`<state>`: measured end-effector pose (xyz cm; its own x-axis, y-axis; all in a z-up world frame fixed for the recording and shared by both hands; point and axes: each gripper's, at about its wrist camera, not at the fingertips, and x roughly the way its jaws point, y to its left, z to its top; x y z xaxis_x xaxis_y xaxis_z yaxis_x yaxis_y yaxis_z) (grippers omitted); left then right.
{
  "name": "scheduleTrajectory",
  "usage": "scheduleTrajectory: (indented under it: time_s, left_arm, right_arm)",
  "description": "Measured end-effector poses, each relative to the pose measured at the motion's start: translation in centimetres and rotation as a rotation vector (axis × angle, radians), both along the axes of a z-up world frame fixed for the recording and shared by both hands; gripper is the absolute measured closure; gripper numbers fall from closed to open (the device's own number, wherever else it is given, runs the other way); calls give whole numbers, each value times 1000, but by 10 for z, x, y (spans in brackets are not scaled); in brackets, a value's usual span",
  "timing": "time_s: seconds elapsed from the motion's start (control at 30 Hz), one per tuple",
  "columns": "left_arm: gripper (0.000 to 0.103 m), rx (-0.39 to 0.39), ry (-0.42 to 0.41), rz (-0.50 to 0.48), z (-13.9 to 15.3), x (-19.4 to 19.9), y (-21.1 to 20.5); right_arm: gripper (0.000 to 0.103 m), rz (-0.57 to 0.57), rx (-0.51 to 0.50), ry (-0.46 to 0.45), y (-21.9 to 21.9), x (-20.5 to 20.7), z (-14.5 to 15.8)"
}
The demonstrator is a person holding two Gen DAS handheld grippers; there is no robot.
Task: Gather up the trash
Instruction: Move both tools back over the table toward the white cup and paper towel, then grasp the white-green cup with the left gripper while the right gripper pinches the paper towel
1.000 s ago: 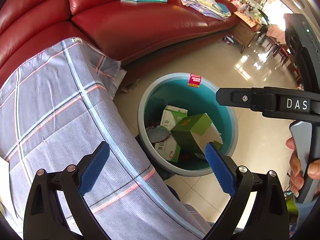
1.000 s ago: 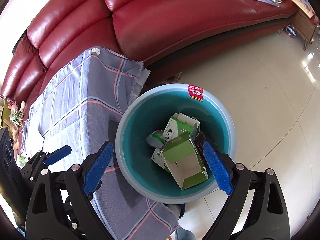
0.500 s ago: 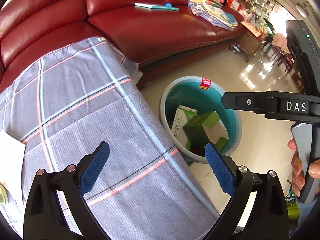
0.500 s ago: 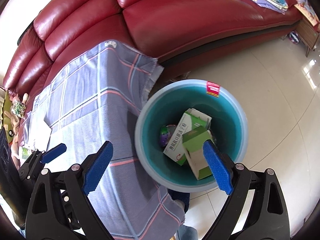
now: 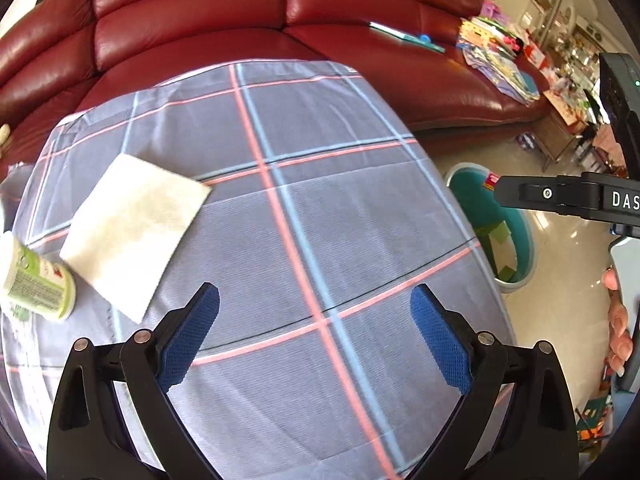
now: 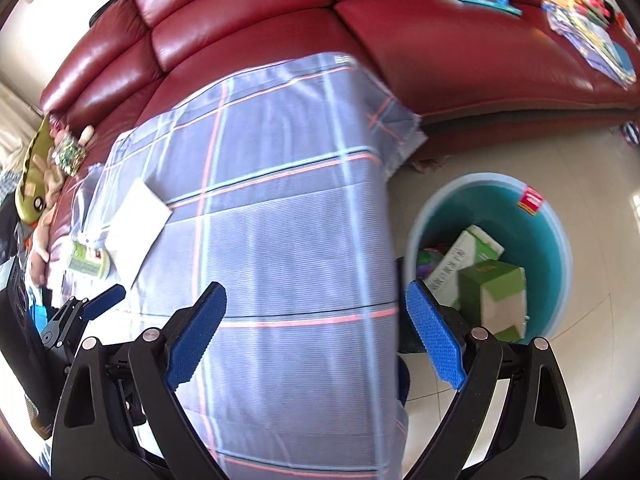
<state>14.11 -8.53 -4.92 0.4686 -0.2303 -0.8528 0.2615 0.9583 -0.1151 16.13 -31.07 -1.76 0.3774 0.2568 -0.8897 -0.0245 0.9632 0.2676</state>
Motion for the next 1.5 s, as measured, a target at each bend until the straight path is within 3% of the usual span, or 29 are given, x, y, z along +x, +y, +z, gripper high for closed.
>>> scheduleTrajectory:
  time_s: [0.37,0.67,0.9,1.3,1.47,1.5]
  left_arm:
    - [7,-26,-4,226,-4,-35,136]
    - [7,-34,-19,350,-9,-42,219]
    - [7,-46,-19,375,-17,-32,246]
    - [7,-77,3,388,-29,-27,271]
    - [7,-81,8,385,-30,-25,273]
    - [7,-84,8,385,-31,-25,273]
  right_arm:
    - [16,157,-32,28,110,7,-3]
    - [16,303,-81,58,198,27,-22]
    - [16,392,-138,65,254,54,-51]
    - [16,482,-220,38,298,74,-73]
    - [31,524,-267,-9,305,67,-73]
    - [42,527,-266,-18,303,66,-71]
